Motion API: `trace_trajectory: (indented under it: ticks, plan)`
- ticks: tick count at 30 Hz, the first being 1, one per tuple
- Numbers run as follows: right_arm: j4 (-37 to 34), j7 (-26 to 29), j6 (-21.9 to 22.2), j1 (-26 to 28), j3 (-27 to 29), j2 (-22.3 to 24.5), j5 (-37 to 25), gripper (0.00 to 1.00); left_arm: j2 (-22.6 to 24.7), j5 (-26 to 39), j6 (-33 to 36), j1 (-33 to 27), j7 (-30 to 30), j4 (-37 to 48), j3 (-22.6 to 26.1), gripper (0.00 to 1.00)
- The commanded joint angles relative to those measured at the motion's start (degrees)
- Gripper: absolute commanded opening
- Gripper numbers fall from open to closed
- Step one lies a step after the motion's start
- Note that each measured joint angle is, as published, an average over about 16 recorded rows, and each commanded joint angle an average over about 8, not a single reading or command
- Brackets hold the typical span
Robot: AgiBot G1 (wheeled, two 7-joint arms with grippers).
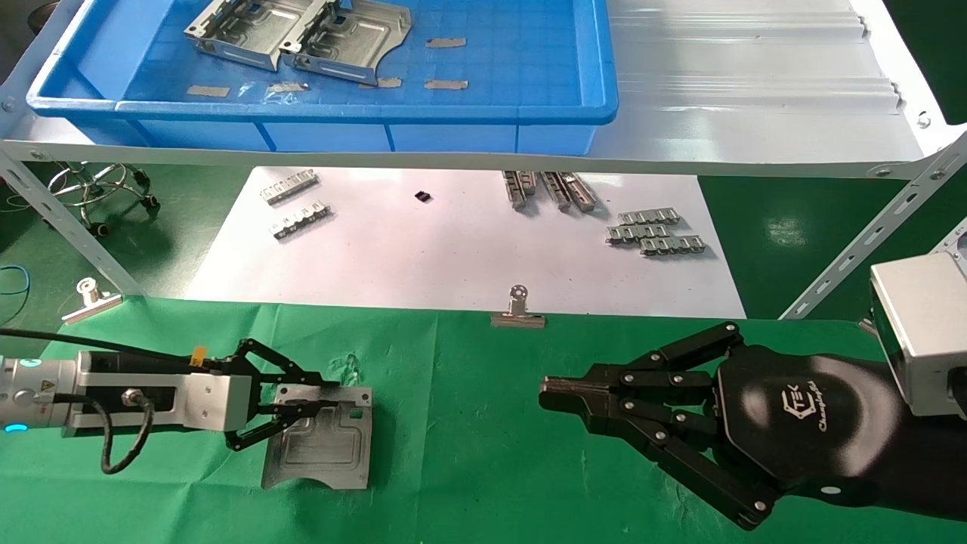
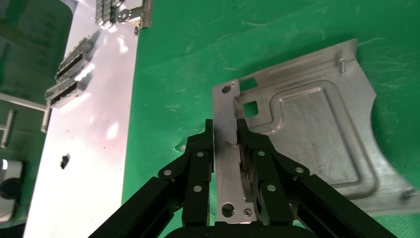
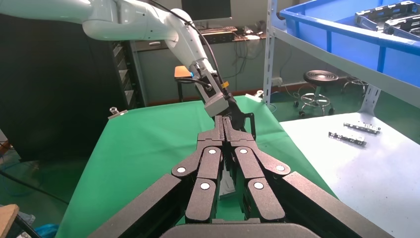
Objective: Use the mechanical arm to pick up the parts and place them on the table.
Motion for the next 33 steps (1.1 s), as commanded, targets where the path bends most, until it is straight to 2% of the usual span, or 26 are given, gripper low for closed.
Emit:
trace_trajectory:
  ticks: [1,8,13,14,15,21,22,23,33]
  plan:
    - [0.0,0.0,0.0,0.0,0.0,0.0,0.0,0.0,0.1,0.0,0.0,0.1,0.8,0.4,-0.1,1.0]
    - [0.0,0.0,0.0,0.0,0.0,0.0,0.0,0.0,-0.1,-0.4,1.5,-0.9,0.9,1.6,-0.3,1.0]
    - [0.0,0.0,0.0,0.0,0.0,0.0,0.0,0.0,-1.5,-1.2,5.5,-1.9,-2.5,1.2,-0.2,1.0]
    - [0.0,0.0,0.0,0.0,0.0,0.0,0.0,0.05,-1.8,-1.8,6.8,-1.9,-4.2,0.9,-0.2,1.0]
    - [0.0,0.0,0.0,0.0,0.0,0.0,0.0,0.14,-2.2,-2.4,8.1,-1.8,-6.1,0.5,0.0,1.0]
    - [0.0,0.0,0.0,0.0,0.0,0.0,0.0,0.88,-3.4,-4.2,11.3,-0.7,-12.4,-1.5,-1.4,1.0]
    - [0.0,0.0,0.0,0.0,0.0,0.0,0.0,0.97,-3.5,-4.1,11.0,-0.4,-12.6,-2.1,-1.9,1.0]
    - [0.0,0.0,0.0,0.0,0.0,0.0,0.0,1.0,-3.6,-4.0,10.7,-0.1,-12.8,-2.6,-2.5,1.0]
    - [0.0,0.0,0.0,0.0,0.0,0.0,0.0,1.0,-5.3,-6.5,10.0,4.8,-21.3,-10.9,-8.7,1.0]
